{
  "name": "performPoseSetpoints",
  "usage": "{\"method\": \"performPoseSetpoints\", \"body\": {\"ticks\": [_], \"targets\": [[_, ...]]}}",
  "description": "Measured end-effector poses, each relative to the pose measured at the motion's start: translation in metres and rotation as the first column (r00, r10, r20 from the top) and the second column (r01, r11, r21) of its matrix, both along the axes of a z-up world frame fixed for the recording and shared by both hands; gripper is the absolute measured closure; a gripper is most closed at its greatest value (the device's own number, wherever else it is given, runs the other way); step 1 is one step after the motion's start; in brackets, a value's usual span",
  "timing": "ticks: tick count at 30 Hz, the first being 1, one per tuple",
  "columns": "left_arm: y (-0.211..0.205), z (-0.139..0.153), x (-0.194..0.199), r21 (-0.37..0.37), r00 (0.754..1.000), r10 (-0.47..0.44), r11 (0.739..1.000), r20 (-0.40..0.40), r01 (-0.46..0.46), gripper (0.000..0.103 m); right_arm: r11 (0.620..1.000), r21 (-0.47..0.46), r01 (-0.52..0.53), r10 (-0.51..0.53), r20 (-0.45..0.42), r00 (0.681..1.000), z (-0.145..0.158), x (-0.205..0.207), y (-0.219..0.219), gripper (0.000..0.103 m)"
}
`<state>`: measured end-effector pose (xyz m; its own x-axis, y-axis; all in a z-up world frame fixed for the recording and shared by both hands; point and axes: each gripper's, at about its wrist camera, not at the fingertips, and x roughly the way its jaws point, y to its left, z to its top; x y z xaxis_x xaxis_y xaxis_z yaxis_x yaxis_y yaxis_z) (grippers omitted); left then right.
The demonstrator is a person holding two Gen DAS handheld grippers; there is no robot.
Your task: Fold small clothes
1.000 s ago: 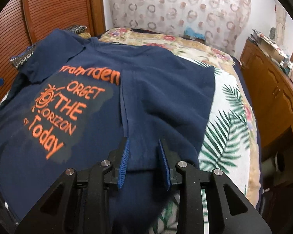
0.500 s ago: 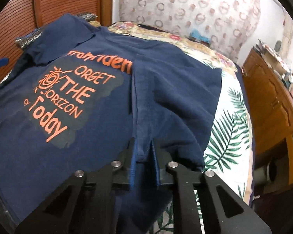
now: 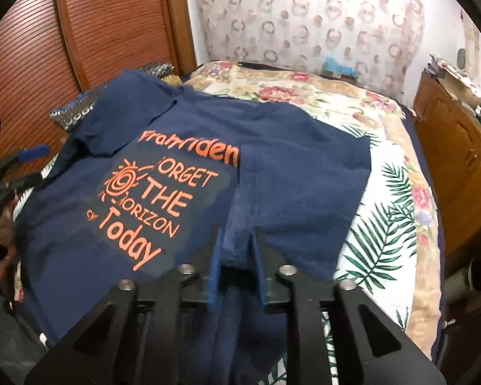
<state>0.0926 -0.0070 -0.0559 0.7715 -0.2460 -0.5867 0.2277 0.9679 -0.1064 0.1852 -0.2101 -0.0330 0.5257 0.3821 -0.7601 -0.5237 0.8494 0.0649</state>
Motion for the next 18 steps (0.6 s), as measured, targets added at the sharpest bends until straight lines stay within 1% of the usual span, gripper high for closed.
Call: {"method": "performPoseSetpoints", "body": {"ticks": [3, 5, 7, 11, 15, 18], "targets": [[0.011, 0.005, 0.015, 0.014, 1.000, 0.010, 1.000, 0.000, -0.010, 0.010, 1.000, -0.008, 0.013, -0.013, 0.014, 1.000, -0.001, 0.009, -0.004, 0.065], [0.020, 0.009, 0.029, 0.030, 1.000, 0.021, 0.999, -0.001, -0.021, 0.010, 0.999, -0.031, 0.043, -0.042, 0.033, 0.999, -0.002, 0.019, -0.009, 0.062], [0.030, 0.014, 0.043, 0.046, 0.999, 0.036, 0.998, 0.000, -0.036, 0.010, 0.996, -0.049, 0.072, -0.069, 0.053, 0.996, -0.003, 0.035, -0.017, 0.062], [0.049, 0.019, 0.068, 0.085, 0.997, 0.075, 0.994, -0.001, -0.074, 0.010, 0.987, -0.079, 0.143, -0.138, 0.064, 0.988, -0.011, 0.071, -0.035, 0.062], [0.068, 0.021, 0.093, 0.092, 0.995, 0.100, 0.991, -0.021, -0.097, 0.010, 0.977, -0.088, 0.195, -0.192, 0.046, 0.980, -0.024, 0.106, -0.051, 0.062], [0.081, 0.020, 0.113, 0.099, 0.992, 0.118, 0.989, -0.038, -0.114, 0.010, 0.975, -0.077, 0.207, -0.206, 0.027, 0.978, -0.030, 0.124, -0.056, 0.062]]}}
